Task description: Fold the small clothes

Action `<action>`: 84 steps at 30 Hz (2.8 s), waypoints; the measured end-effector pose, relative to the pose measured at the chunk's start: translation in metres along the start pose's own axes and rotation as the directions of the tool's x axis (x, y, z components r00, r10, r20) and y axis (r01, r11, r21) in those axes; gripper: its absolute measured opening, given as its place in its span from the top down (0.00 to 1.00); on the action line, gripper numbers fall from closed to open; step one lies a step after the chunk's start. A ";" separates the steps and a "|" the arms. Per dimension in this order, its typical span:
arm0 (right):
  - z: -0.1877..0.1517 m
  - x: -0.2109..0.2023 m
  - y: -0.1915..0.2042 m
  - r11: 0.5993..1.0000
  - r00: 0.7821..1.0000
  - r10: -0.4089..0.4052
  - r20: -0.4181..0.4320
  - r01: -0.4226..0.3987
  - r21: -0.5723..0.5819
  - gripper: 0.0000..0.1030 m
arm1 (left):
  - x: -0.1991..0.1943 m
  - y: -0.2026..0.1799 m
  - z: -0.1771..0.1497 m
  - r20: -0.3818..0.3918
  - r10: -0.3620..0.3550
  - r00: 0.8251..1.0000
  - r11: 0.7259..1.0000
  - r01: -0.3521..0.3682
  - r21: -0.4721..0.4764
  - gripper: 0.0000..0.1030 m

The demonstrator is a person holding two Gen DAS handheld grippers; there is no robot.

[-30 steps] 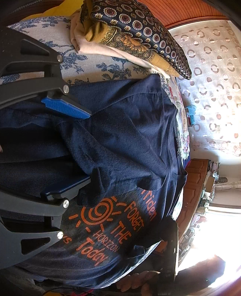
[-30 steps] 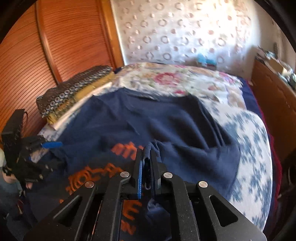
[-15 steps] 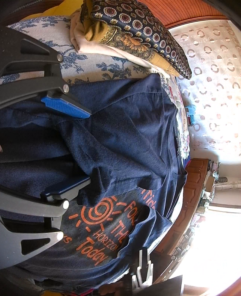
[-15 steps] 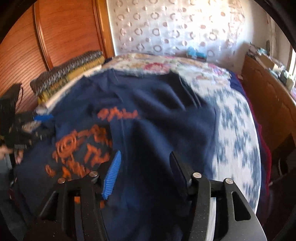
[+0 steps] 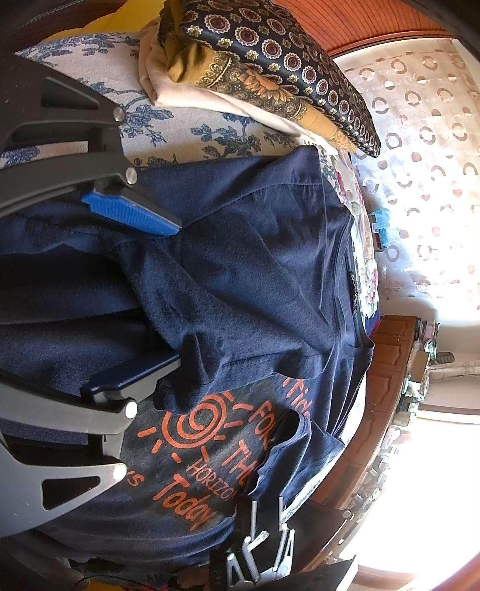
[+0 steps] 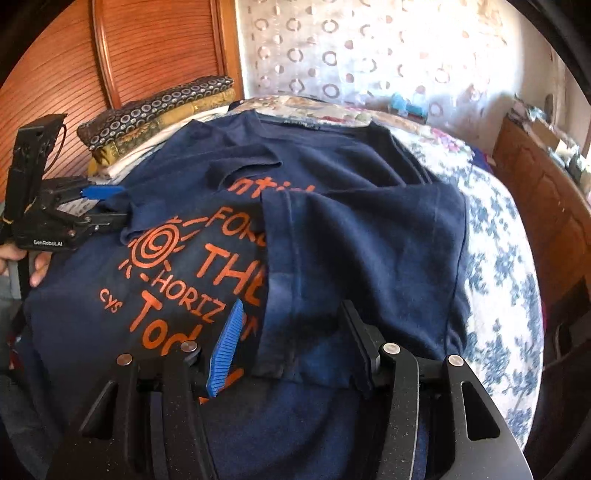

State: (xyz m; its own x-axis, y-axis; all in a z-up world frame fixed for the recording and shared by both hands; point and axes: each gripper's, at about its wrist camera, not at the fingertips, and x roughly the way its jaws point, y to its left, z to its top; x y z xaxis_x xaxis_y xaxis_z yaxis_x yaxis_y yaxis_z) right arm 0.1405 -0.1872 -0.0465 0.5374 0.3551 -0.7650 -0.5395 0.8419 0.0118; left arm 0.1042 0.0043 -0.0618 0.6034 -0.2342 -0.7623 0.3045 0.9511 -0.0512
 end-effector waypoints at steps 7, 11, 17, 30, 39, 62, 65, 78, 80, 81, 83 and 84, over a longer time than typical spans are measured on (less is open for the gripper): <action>0.012 -0.003 -0.021 0.994 0.992 -0.112 0.052 0.112 0.016 0.28 | -0.018 0.016 0.007 0.062 0.000 0.998 0.999 0.004 -0.054 0.37; 0.020 0.003 -0.043 0.984 0.983 -0.179 0.050 0.177 0.037 0.22 | -0.032 0.031 0.021 0.120 0.030 0.992 0.995 -0.018 -0.097 0.37; 0.019 0.019 -0.063 0.977 0.980 -0.199 0.006 0.197 0.086 0.22 | -0.025 0.051 0.044 0.131 0.108 0.985 0.989 -0.093 -0.116 0.37; 0.015 0.027 -0.067 0.980 0.987 -0.161 -0.025 0.163 0.111 0.21 | 0.038 0.077 0.082 -0.004 0.133 0.991 0.982 -0.133 -0.137 0.37; 0.014 0.027 -0.066 0.980 0.986 -0.166 -0.023 0.168 0.109 0.21 | 0.065 0.084 0.089 -0.075 0.143 0.987 0.976 -0.153 -0.153 0.37; 0.014 0.027 -0.066 0.980 0.986 -0.166 -0.023 0.167 0.109 0.21 | 0.042 0.101 0.088 -0.002 0.094 0.996 0.979 -0.092 -0.183 0.97; 0.014 0.027 -0.066 0.980 0.986 -0.166 -0.023 0.167 0.108 0.21 | 0.021 0.104 0.094 0.056 0.118 0.991 0.975 -0.105 -0.196 0.97; 0.016 0.010 -0.080 0.979 0.989 -0.148 0.022 0.143 0.148 0.21 | -0.002 0.095 0.093 0.126 0.128 0.984 0.982 -0.108 -0.155 0.97; 0.020 0.004 -0.088 0.973 0.984 -0.176 0.038 0.168 0.155 0.21 | -0.007 0.090 0.092 0.137 0.121 0.983 0.984 -0.101 -0.143 0.97; 0.023 0.002 -0.095 0.970 0.982 -0.184 0.042 0.175 0.167 0.21 | -0.008 0.088 0.092 0.143 0.116 0.983 0.986 -0.096 -0.137 0.97; 0.030 0.002 -0.111 0.968 0.985 -0.167 0.040 0.156 0.195 0.21 | -0.012 0.084 0.091 0.153 0.104 0.983 0.988 -0.084 -0.133 0.97; 0.033 0.003 -0.118 0.967 0.986 -0.161 0.038 0.150 0.206 0.22 | -0.013 0.083 0.090 0.156 0.101 0.983 0.988 -0.081 -0.131 0.97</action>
State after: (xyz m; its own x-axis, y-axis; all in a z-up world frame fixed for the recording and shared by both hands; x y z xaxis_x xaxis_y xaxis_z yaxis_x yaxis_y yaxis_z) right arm 0.2273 -0.2722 -0.0295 0.6416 0.2303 -0.7316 -0.3079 0.9510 0.0293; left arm 0.1882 0.0684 0.0024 0.7387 -0.1656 -0.6534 0.1559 0.9850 -0.0734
